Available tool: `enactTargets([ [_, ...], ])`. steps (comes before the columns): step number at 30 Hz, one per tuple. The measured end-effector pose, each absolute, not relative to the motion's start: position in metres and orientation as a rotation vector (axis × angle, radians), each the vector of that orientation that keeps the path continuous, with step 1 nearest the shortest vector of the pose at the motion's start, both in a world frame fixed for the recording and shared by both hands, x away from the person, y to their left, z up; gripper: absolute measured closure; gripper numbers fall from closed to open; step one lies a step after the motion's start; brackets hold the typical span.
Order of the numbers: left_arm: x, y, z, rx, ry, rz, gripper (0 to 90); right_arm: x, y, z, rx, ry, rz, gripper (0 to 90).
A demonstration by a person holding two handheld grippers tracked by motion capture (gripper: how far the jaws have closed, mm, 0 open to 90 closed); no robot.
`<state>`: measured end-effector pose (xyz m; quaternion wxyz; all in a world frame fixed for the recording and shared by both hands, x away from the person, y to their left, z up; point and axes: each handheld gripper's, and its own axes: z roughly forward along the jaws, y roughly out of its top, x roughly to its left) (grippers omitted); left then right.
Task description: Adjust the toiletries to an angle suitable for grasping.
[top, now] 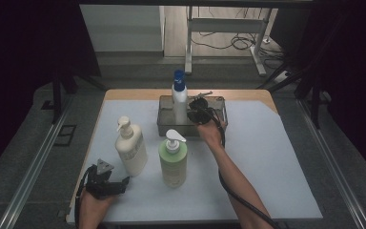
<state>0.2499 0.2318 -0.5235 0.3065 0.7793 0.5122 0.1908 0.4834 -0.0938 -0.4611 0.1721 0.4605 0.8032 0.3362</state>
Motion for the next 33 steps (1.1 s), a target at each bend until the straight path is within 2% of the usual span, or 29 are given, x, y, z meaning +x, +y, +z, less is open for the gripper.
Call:
enactTargets([
  [33,0.25,0.232,-0.524,2.061,1.357,0.504,10.9,0.477,-0.07,-0.464,1.253,2.317,0.932,87.9],
])
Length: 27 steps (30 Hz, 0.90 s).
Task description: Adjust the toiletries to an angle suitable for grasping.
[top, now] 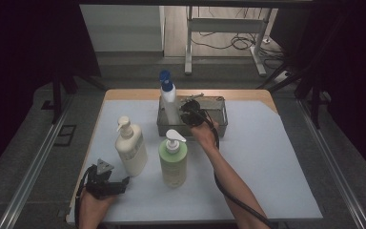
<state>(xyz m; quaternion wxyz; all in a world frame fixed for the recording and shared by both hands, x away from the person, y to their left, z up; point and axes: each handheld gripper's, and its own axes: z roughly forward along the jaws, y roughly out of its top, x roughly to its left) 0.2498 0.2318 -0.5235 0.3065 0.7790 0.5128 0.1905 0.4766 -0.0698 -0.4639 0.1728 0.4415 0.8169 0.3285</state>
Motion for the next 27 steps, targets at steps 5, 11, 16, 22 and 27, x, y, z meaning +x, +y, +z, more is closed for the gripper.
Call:
enactTargets([
  [5,0.25,0.232,-0.524,2.061,1.357,0.504,10.9,0.477,-0.068,-0.464,1.246,2.325,0.932,87.8],
  [11,0.25,0.232,-0.524,2.061,1.357,0.504,10.9,0.476,-0.066,-0.464,1.23,2.336,0.931,87.8],
  [16,0.25,0.232,-0.524,2.061,1.357,0.504,10.9,0.476,-0.061,-0.465,1.225,2.346,0.941,87.7],
  [22,0.25,0.232,-0.524,2.061,1.356,0.505,10.9,0.474,-0.051,-0.466,1.2,2.364,0.938,86.9],
  [27,0.25,0.232,-0.524,2.061,1.357,0.504,10.9,0.473,-0.047,-0.468,1.193,2.376,0.926,86.8],
])
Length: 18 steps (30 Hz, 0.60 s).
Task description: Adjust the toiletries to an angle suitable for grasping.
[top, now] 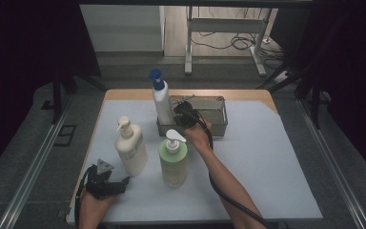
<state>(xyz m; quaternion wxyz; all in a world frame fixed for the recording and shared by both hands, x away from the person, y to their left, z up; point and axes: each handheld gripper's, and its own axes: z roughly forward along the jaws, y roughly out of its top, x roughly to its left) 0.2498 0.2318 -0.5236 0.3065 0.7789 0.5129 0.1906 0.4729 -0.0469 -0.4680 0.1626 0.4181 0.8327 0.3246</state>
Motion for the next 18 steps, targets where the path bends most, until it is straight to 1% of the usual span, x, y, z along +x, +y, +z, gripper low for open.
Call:
enactTargets([
  [9,0.25,0.232,-0.524,2.061,1.357,0.505,10.9,0.474,-0.047,-0.468,1.187,2.375,0.924,87.0],
  [15,0.25,0.232,-0.524,2.061,1.357,0.504,10.9,0.481,-0.045,-0.462,1.212,2.343,0.915,87.4],
  [16,0.25,0.232,-0.524,2.061,1.357,0.505,10.9,0.484,-0.043,-0.462,1.234,2.335,0.909,89.5],
  [18,0.25,0.232,-0.524,2.061,1.357,0.504,10.9,0.485,-0.043,-0.463,1.228,2.338,0.905,89.8],
])
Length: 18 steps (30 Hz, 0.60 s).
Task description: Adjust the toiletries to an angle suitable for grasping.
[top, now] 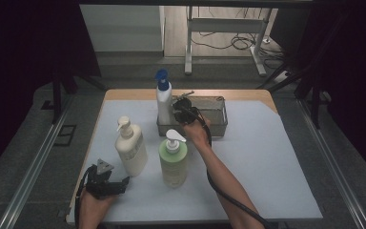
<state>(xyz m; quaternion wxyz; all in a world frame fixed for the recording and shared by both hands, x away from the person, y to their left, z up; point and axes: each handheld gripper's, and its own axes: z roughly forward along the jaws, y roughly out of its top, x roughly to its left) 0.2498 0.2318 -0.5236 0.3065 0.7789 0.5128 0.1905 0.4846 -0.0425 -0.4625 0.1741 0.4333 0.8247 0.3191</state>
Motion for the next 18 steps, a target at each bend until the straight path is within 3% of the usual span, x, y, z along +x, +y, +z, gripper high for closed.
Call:
enactTargets([
  [15,0.2499,0.2318,-0.5235,2.061,1.357,0.504,10.9,0.4819,-0.0404,-0.4634,1.202,2.354,0.886,89.9],
  [18,0.2498,0.2318,-0.5235,2.061,1.357,0.504,10.9,0.4803,-0.0457,-0.4624,1.181,2.368,0.9,83.5],
])
